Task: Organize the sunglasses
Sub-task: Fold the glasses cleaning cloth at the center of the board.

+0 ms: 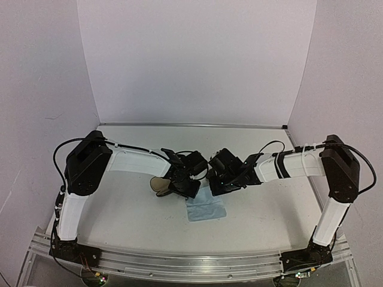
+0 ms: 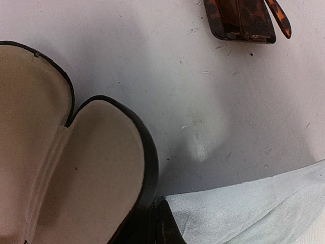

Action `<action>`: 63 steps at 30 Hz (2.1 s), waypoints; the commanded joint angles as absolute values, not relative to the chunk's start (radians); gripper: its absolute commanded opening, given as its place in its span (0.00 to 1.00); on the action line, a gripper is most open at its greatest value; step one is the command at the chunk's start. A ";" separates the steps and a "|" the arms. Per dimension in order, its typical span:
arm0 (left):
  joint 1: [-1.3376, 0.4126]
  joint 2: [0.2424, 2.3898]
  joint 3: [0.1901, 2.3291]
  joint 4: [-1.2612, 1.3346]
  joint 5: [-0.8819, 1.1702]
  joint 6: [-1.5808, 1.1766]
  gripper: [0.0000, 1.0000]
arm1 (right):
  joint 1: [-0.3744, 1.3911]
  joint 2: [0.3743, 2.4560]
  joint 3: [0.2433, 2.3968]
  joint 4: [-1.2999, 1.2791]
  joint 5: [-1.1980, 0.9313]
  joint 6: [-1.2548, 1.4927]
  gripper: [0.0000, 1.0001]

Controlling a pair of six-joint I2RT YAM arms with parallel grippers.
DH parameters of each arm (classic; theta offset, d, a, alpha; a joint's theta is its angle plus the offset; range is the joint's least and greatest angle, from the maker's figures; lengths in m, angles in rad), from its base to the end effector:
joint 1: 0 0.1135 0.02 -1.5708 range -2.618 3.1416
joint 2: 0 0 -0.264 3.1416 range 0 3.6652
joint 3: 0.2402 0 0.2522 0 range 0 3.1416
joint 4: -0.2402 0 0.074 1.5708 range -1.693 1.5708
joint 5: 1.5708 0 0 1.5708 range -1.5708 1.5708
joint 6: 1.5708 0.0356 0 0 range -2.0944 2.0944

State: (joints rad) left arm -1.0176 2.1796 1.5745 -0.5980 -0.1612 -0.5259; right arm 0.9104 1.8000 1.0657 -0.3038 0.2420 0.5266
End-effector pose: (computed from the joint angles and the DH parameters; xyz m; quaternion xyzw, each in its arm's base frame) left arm 0.2391 -0.3763 0.1382 0.2242 0.9541 -0.0704 0.1858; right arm 0.2258 0.2768 0.1575 -0.1515 0.9462 0.0843 0.2734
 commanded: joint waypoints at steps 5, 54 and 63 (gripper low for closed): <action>-1.009 2.098 1.457 -0.571 -0.226 -0.550 0.00 | 0.906 1.788 1.071 -0.307 0.276 0.502 0.00; -1.119 1.916 1.362 -0.503 -0.297 -0.499 0.00 | 0.905 1.678 0.952 -0.219 0.226 0.485 0.00; -1.144 1.915 1.364 -0.508 -0.312 -0.509 0.00 | 0.905 1.669 0.929 -0.201 0.217 0.488 0.00</action>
State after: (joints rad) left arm -1.1275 1.9617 1.3460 -0.4847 -0.2726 -0.5140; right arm 0.9085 1.7210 0.9413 -0.2417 0.2203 0.4938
